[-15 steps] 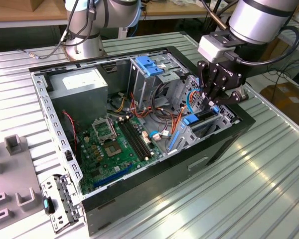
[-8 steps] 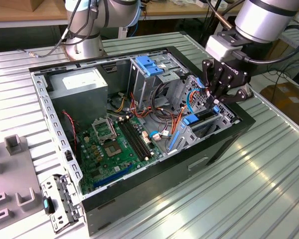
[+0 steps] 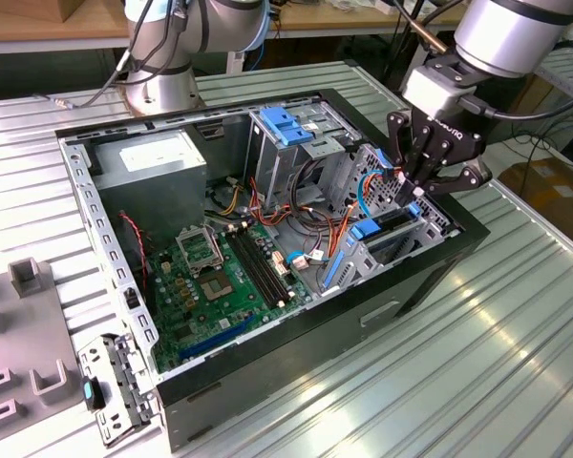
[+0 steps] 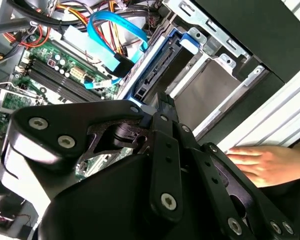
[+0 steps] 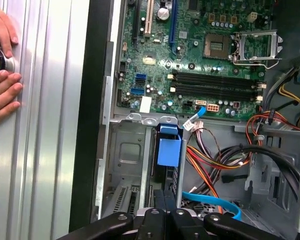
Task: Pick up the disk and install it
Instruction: 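Insert the first disk wire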
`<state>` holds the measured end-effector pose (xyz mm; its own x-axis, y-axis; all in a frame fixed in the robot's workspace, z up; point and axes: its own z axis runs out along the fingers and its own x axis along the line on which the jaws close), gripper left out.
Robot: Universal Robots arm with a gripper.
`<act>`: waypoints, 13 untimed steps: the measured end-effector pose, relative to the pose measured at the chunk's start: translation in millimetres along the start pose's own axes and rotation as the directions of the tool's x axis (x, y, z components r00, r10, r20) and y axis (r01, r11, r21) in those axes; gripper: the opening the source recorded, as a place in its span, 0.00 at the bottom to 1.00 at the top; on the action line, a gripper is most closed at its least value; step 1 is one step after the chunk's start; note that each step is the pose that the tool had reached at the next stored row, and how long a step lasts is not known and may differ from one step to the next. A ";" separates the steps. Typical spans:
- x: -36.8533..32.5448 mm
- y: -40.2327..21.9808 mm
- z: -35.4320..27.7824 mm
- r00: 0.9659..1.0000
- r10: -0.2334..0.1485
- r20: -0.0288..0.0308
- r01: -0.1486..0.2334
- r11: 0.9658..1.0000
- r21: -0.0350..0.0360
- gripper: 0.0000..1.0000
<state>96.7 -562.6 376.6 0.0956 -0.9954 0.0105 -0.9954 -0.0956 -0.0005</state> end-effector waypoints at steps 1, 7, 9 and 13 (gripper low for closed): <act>0.1 -0.3 -0.8 1.000 -0.002 0.000 0.002 1.000 -0.001 0.11; 0.0 -0.3 -1.0 1.000 -0.005 0.000 0.005 1.000 -0.001 0.11; 0.0 -0.4 -1.0 1.000 -0.005 0.000 0.005 1.000 -0.001 0.11; 0.0 -0.9 -1.1 1.000 -0.005 0.000 0.005 1.000 -0.001 0.11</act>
<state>97.6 -562.5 377.6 0.1005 -0.9949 0.0105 -0.9949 -0.1005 0.0005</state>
